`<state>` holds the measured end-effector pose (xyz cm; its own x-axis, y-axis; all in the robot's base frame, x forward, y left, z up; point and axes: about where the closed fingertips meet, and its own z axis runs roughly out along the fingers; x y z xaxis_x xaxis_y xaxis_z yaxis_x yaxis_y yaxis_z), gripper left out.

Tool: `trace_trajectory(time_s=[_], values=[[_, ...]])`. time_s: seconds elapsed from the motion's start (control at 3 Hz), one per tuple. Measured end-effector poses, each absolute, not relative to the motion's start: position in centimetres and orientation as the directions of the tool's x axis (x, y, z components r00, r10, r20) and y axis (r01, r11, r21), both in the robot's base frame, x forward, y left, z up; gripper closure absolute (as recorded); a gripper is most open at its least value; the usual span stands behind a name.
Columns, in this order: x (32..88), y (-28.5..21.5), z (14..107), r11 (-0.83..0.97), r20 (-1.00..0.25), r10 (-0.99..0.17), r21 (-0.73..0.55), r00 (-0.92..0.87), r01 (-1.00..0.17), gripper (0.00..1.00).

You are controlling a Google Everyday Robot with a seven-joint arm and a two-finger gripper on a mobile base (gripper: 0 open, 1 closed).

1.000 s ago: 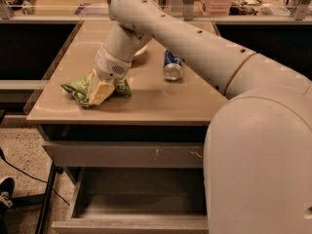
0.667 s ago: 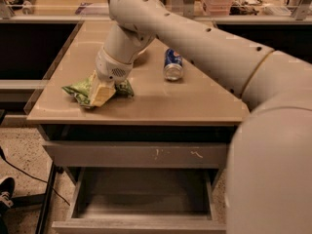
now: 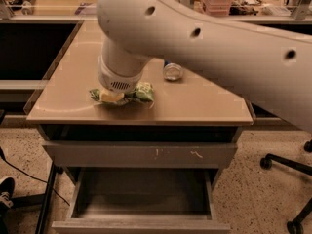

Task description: Place green jalapeno chip bag into middle drawer

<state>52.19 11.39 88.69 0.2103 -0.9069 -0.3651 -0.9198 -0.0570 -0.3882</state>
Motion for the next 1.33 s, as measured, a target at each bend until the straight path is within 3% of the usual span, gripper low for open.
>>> trace_trajectory(time_s=[0.33, 1.0, 1.33], values=[[50.6, 9.6, 89.1, -0.034, -0.278, -0.945, -0.449, 0.175, -0.893, 1.0], [50.5, 9.0, 88.6, -0.039, -0.288, -0.941, -0.428, 0.177, -0.903, 1.0], [48.7, 4.8, 89.2, 0.003, -0.288, -0.95, -0.39, 0.119, -0.921, 1.0]])
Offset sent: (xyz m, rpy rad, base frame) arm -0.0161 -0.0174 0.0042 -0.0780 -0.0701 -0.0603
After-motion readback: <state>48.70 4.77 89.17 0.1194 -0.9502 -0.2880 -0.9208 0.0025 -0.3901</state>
